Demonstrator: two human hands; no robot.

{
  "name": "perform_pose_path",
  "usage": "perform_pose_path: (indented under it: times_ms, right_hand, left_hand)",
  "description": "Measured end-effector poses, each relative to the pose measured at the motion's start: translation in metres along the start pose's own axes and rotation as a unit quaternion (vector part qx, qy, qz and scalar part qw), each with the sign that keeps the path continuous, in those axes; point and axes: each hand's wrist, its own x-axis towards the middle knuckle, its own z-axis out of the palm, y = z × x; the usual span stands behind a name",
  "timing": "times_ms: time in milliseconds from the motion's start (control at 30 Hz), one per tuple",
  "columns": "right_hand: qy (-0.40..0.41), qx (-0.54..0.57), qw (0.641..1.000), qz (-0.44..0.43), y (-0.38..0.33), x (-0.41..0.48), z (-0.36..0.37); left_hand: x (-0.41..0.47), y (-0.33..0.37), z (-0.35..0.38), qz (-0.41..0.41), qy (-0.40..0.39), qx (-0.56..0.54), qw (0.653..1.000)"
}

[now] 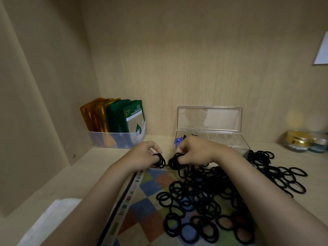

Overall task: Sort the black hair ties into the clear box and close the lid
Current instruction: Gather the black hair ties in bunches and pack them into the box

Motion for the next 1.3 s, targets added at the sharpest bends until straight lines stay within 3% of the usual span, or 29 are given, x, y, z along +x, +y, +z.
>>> perform_pose_path:
  times_ms: [133,267,433,533,700,833,933,1167,1300]
  right_hand:
    - [-0.028,0.211,0.977,-0.009,0.002,-0.004,-0.005]
    - [-0.04,0.276,0.96,-0.012,0.006,0.006,0.005]
    - [0.013,0.252,0.968,0.013,0.006,0.016,0.019]
    - [0.042,0.228,0.972,0.03,0.006,0.018,0.022]
    - [0.09,0.17,0.98,0.058,0.005,0.02,0.024]
    - [0.136,0.122,0.982,0.044,0.007,0.024,0.029]
    - [0.14,0.125,0.982,0.029,0.004,0.025,0.031]
    - [0.062,0.35,0.934,0.031,0.005,0.019,0.024]
    - [0.076,0.402,0.911,0.058,0.003,0.019,0.021]
  left_hand:
    - [0.01,0.005,0.022,-0.043,-0.001,-0.129,0.991]
    - [0.011,0.005,0.038,-0.052,0.001,-0.288,0.956]
    - [0.006,0.004,0.037,-0.05,-0.043,-0.339,0.939]
    - [0.003,0.004,0.031,-0.047,-0.114,-0.367,0.922]
    - [0.002,0.005,0.029,-0.071,-0.162,-0.486,0.856]
    - [0.0,0.0,0.03,-0.013,-0.164,-0.404,0.9]
    - [0.002,-0.005,0.028,0.001,-0.146,-0.393,0.908]
    - [0.004,-0.007,0.027,0.006,-0.062,-0.384,0.921]
    - [0.006,-0.009,0.028,-0.003,-0.028,-0.397,0.918]
